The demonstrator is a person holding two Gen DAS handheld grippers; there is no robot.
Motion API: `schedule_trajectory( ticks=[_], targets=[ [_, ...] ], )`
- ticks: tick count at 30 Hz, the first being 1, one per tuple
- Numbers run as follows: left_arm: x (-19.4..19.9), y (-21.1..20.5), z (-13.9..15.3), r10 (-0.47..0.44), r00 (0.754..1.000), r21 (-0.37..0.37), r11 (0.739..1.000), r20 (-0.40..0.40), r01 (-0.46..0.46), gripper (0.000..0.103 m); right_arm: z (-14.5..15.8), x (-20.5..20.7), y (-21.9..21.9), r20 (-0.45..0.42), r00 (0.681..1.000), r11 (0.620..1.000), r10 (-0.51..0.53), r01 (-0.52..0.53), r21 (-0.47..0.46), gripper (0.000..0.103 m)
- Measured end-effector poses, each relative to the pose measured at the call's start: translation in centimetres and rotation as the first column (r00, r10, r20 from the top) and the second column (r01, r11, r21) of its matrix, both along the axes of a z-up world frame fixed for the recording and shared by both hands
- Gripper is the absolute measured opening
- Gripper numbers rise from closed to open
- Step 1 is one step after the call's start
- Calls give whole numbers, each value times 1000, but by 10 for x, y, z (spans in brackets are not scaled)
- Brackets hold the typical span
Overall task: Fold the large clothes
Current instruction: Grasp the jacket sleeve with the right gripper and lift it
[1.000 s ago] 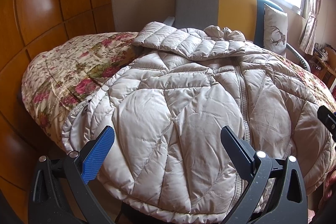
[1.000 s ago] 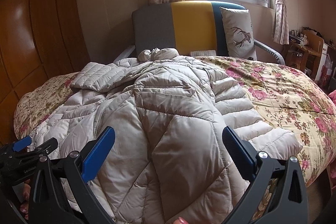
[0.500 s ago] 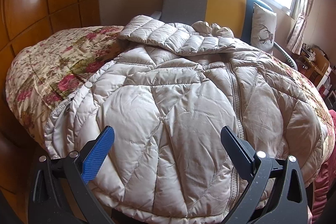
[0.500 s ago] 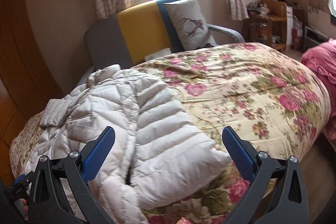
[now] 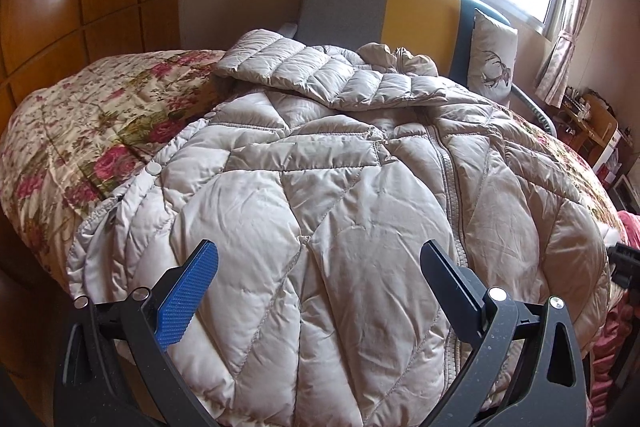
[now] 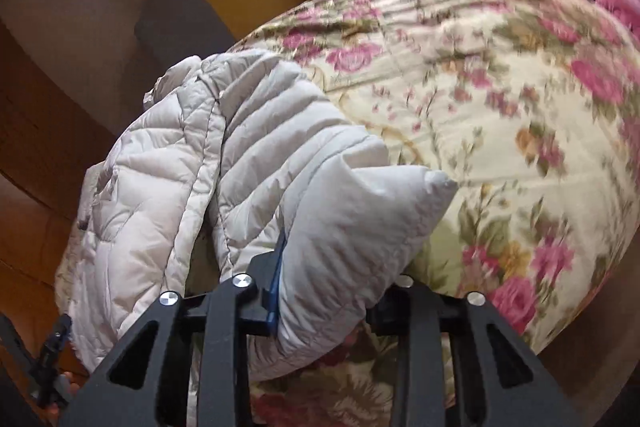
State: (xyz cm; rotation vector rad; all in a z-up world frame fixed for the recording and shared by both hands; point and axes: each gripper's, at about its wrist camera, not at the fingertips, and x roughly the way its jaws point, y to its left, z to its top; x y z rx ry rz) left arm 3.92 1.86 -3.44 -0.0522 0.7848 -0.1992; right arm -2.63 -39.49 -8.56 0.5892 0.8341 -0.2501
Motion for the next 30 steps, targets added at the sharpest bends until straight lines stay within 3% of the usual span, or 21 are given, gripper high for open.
schedule_trajectory(
  ticks=[3, 7, 9, 11, 13, 14, 15, 18, 20, 22, 25, 28, 30],
  targets=[
    [3, -2, -2, -3, 1000, 19, 1000, -5, 4, 100, 15, 5, -22, 13, 998, 984, -65, 66, -163, 22],
    [6, -2, -4, -7, 1000, 36, 999, -1, 7, 100, 33, 14, -68, 32, 985, 915, -169, 169, -366, 19],
    [8, -3, -6, -10, 1000, 40, 999, -2, 10, 100, 38, 21, -91, 36, 978, 873, -208, 202, -444, 19],
    [11, -4, -9, -11, 1000, 52, 999, -8, 12, 100, 35, 29, -108, 28, 973, 858, -229, 215, -467, 19],
    [13, -7, -12, -16, 1000, 71, 997, -12, 17, 100, 27, 38, -120, 9, 972, 873, -233, 214, -438, 24],
    [14, -7, -12, -19, 1000, 78, 997, -11, 20, 100, 24, 40, -122, 2, 971, 882, -239, 218, -418, 40],
    [15, -7, -12, -23, 1000, 86, 996, -9, 24, 100, 22, 40, -123, 9, 969, 890, -248, 231, -394, 65],
    [15, -8, -10, -38, 999, 103, 994, 13, 36, 100, 35, 25, -101, 119, 956, 880, -269, 295, -373, 84],
    [17, -7, -10, -46, 999, 111, 993, 23, 43, 100, 43, 17, -71, 169, 966, 887, -198, 250, -388, 86],
    [22, -4, -9, -58, 998, 111, 992, 31, 54, 100, 41, 23, -42, 183, 981, 931, -63, 124, -344, 86],
    [32, 11, -4, -33, 999, 98, 995, 43, 29, 100, 18, 39, -2, 161, 971, 978, 176, -153, -143, 84],
    [46, 36, 5, 29, 997, 86, 996, 69, -35, 100, -11, 55, 36, 166, 924, 931, 346, -359, 60, 80],
    [57, 55, 7, 85, 992, 121, 988, 92, -96, 100, -26, 60, 62, 167, 901, 893, 400, -424, 151, 71]
  ],
)
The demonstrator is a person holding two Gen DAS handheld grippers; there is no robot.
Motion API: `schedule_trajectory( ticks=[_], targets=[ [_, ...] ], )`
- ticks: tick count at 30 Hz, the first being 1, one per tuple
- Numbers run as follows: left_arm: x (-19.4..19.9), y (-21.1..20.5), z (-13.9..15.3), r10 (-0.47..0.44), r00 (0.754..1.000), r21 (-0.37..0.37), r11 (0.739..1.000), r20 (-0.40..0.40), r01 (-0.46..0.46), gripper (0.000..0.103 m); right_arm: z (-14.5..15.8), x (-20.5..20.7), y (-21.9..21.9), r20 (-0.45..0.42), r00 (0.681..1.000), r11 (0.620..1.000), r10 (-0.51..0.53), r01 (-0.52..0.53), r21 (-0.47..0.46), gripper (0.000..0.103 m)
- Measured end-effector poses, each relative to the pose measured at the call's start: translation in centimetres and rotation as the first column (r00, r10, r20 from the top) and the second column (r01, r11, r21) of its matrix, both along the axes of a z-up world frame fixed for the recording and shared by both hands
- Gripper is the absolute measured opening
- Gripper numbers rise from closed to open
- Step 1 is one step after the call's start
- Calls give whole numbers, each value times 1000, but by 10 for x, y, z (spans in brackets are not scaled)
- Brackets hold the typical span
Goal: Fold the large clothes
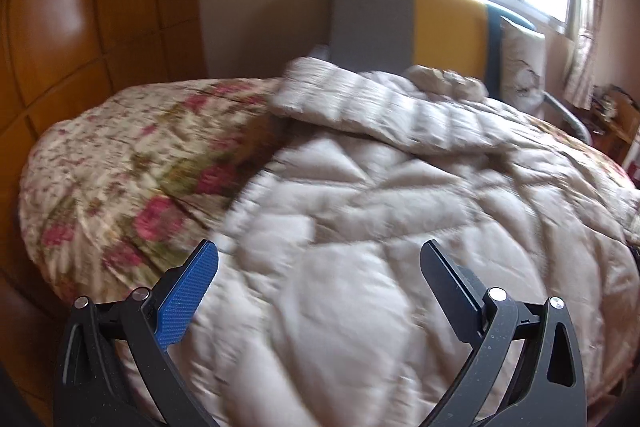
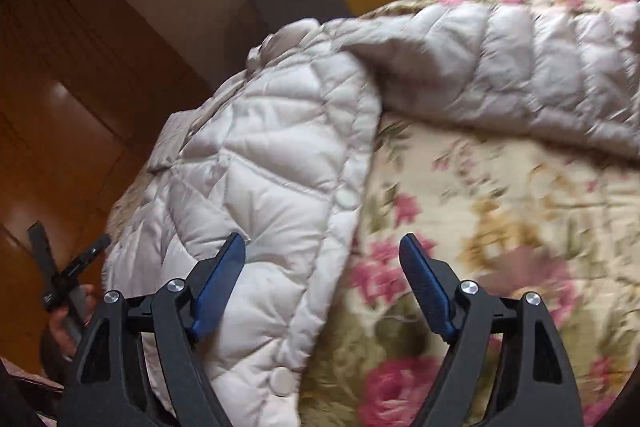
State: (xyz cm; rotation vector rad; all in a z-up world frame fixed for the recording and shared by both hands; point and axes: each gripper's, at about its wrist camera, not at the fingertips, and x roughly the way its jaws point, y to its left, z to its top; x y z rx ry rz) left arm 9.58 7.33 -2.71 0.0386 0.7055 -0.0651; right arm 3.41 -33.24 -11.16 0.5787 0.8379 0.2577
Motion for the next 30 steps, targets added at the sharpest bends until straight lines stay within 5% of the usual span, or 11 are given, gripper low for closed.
schedule_trajectory(
  ticks=[2, 6, 11, 16, 19, 21, 24, 27, 30],
  targets=[
    [11, 18, -3, 56, 998, 43, 997, 3, -56, 100, -13, 7, 15, -34, 999, 998, 22, -20, 63, 65],
    [33, 56, -34, 155, 982, 95, 985, -104, -146, 100, -6, 12, 30, -58, 997, 999, 44, -43, 11, 17],
    [28, 79, -64, 97, 958, -126, 983, -270, -135, 100, 40, -1, 1, -5, 999, 988, -44, 43, -151, 12],
    [1, 53, -67, 33, 960, -84, 995, -279, -58, 100, 24, -2, 3, -140, 990, 932, -33, -20, -362, 10],
    [-4, 56, -64, 16, 956, -99, 994, -293, -47, 100, 17, -4, 7, -137, 990, 922, -30, -26, -387, 17],
    [-2, 64, -55, 23, 948, -131, 989, -316, -68, 100, 28, -1, 7, -110, 991, 909, -77, 24, -417, 54],
    [-4, 75, -25, 35, 967, -172, 982, -251, -80, 100, 65, 10, 8, 28, 994, 915, -102, 105, -389, 71],
    [2, 69, 7, 26, 987, -147, 988, -159, -50, 100, 86, 33, 25, 94, 992, 926, -85, 114, -360, 78],
    [18, 45, 28, -47, 994, -104, 994, -97, 37, 100, 79, 67, 49, 64, 997, 963, -44, 59, -263, 77]
  ],
)
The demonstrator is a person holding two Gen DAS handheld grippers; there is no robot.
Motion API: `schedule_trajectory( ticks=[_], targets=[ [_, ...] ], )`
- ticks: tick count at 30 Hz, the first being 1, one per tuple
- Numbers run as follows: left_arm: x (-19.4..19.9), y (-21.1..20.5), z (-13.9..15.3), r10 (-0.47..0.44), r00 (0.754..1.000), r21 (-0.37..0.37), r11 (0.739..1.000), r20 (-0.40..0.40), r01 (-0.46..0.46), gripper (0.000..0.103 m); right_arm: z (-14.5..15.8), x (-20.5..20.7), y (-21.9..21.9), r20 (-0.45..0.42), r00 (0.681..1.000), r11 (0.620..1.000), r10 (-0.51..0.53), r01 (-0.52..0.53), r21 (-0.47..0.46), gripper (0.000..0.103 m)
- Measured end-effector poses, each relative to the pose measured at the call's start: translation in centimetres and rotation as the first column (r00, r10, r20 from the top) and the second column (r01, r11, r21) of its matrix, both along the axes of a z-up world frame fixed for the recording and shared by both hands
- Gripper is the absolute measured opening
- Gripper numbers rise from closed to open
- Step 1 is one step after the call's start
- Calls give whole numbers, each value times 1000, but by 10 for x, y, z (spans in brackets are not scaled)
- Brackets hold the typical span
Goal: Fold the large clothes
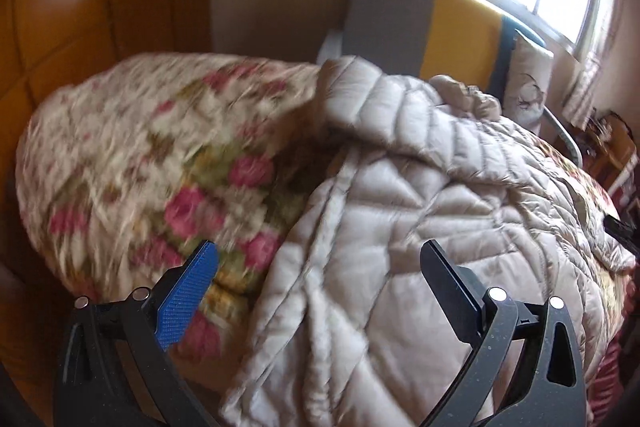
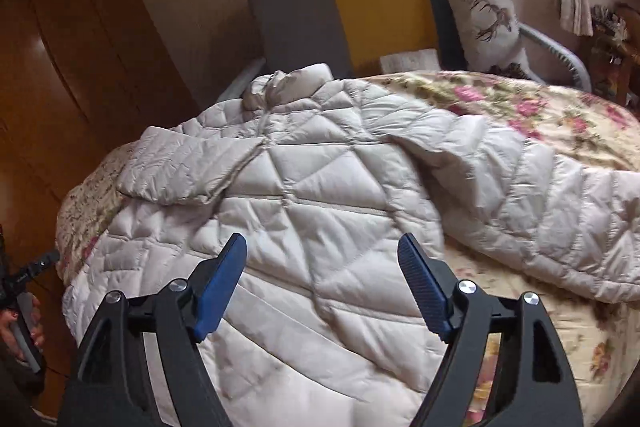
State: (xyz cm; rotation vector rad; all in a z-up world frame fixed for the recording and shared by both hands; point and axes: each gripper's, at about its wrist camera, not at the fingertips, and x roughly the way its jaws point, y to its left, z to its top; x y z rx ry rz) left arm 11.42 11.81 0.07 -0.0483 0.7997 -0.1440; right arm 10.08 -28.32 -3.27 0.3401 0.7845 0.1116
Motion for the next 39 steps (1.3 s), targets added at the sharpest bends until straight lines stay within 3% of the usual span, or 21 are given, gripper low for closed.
schedule_trajectory(
  ticks=[1, 4, 8, 10, 11, 13, 17, 21, 25, 30, 36, 39],
  targets=[
    [6, -10, 2, -22, 1000, 15, 1000, 6, 22, 100, -3, 9, 7, -10, 1000, 998, 23, -23, 59, 76],
    [23, -37, -2, -69, 998, 23, 997, -5, 69, 100, -19, 49, 32, -53, 994, 968, 93, -78, 238, 60],
    [39, -61, -21, -115, 992, -1, 993, -60, 115, 100, -41, 100, 62, -112, 986, 930, 126, -78, 360, 53],
    [45, -66, -29, -129, 987, -34, 991, -92, 127, 100, -48, 124, 75, -134, 981, 922, 142, -82, 378, 30],
    [47, -69, -32, -135, 985, -35, 991, -109, 132, 100, -51, 133, 81, -156, 976, 922, 153, -84, 378, 7],
    [52, -72, -34, -138, 983, -19, 990, -120, 137, 100, -47, 147, 89, -163, 976, 930, 144, -77, 359, 6],
    [64, -69, -26, -121, 989, 27, 992, -85, 124, 100, -1, 150, 83, 18, 998, 975, 60, -63, 214, 5],
    [90, -68, -24, -82, 994, 74, 993, -71, 87, 100, 23, 148, 67, 141, 990, 998, -26, 18, 57, 5],
    [132, -82, -38, -57, 992, 205, 976, -109, 79, 100, 5, 148, 47, 144, 987, 995, -70, 60, 75, 5],
    [181, -99, -61, -32, 989, 355, 931, -143, 82, 100, -33, 145, 29, 125, 982, 987, -145, 134, 88, 5],
    [220, -90, -61, 91, 996, 379, 922, -9, -81, 100, -71, 148, 19, 54, 983, 978, -173, 165, 126, 5],
    [236, -72, -69, 181, 983, 351, 923, -36, -157, 100, -73, 148, 20, 41, 984, 978, -174, 168, 122, 5]
  ],
)
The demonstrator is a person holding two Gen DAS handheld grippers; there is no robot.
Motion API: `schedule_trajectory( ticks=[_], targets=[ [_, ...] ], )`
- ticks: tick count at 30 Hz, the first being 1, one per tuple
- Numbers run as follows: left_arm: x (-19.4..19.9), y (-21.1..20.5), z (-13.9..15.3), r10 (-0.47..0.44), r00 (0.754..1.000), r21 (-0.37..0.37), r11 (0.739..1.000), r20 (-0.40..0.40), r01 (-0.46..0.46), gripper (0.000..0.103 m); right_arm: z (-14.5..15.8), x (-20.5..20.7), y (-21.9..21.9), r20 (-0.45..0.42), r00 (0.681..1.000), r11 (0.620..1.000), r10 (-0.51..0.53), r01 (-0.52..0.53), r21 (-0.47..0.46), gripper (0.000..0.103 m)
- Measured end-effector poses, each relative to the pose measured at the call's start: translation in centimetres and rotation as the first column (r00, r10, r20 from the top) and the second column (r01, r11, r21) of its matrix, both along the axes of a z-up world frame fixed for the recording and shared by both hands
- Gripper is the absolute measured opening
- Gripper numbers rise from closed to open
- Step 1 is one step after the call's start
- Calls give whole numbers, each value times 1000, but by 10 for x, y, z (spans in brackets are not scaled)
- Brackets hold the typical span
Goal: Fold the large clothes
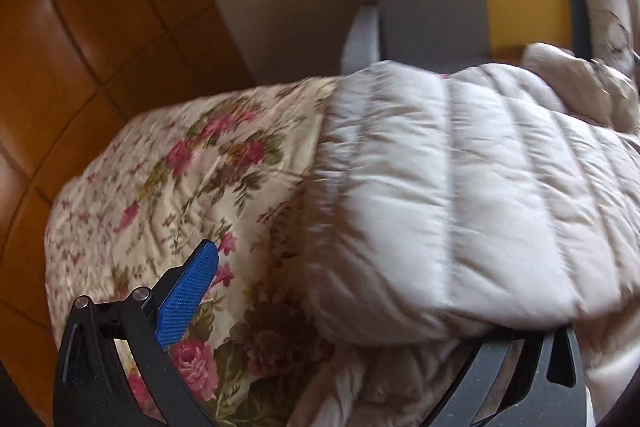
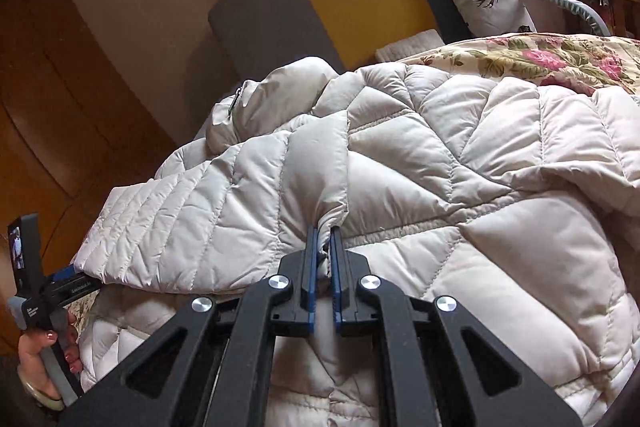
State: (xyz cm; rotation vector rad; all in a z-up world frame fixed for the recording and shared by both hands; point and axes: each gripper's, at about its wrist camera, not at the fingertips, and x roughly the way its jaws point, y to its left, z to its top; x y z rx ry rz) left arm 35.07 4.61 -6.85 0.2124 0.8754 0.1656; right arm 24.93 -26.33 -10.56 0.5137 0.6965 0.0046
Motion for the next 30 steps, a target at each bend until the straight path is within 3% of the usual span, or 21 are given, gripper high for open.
schedule_trajectory(
  ticks=[3, 5, 7, 9, 11, 13, 15, 16, 19, 22, 24, 26, 30],
  targets=[
    [0, 26, -7, 78, 997, -107, 991, 23, -75, 100, -1, 1, 3, -8, 1000, 1000, 4, -4, -19, 5],
    [2, 38, -20, 147, 989, -141, 979, 0, -146, 100, -3, 5, 8, -26, 1000, 999, 10, -11, -46, 5],
    [3, 57, -32, 213, 976, -232, 948, -40, -216, 100, -4, 8, 12, -42, 999, 997, 14, -17, -77, 6],
    [-3, 75, -37, 243, 967, -359, 899, -72, -252, 100, -7, 13, 13, -66, 998, 995, 17, -24, -96, 11],
    [-7, 82, -39, 244, 966, -404, 878, -85, -258, 100, -10, 18, 14, -83, 996, 994, 31, -39, -100, 16],
    [-15, 82, -37, 245, 964, -388, 883, -99, -264, 100, -10, 19, 13, -67, 997, 995, 40, -46, -90, 27],
    [-31, 82, -32, 262, 959, -359, 890, -106, -282, 100, -5, 14, 10, -10, 999, 996, 43, -43, -74, 64],
    [-39, 82, -30, 264, 958, -346, 893, -113, -288, 100, -1, 9, 9, 19, 999, 996, 30, -28, -81, 71],
    [-69, 78, -13, 267, 961, -330, 903, -73, -276, 99, 7, 0, 11, 68, 998, 993, 3, 5, -115, 75],
    [-90, 69, 19, 304, 949, -318, 911, 86, -263, 99, 5, 9, 16, 24, 1000, 988, 8, -4, -152, 82],
    [-83, 56, 37, 289, 944, -317, 920, 156, -229, 99, 2, 14, 20, -12, 1000, 984, -1, -1, -177, 86],
    [-65, 40, 44, 252, 953, -292, 936, 168, -196, 99, -1, 19, 23, -48, 999, 980, -5, -5, -200, 90],
    [-14, 2, 22, 167, 979, -124, 981, 114, -152, 99, -6, 24, 28, -87, 996, 971, -8, -13, -239, 92]
  ],
)
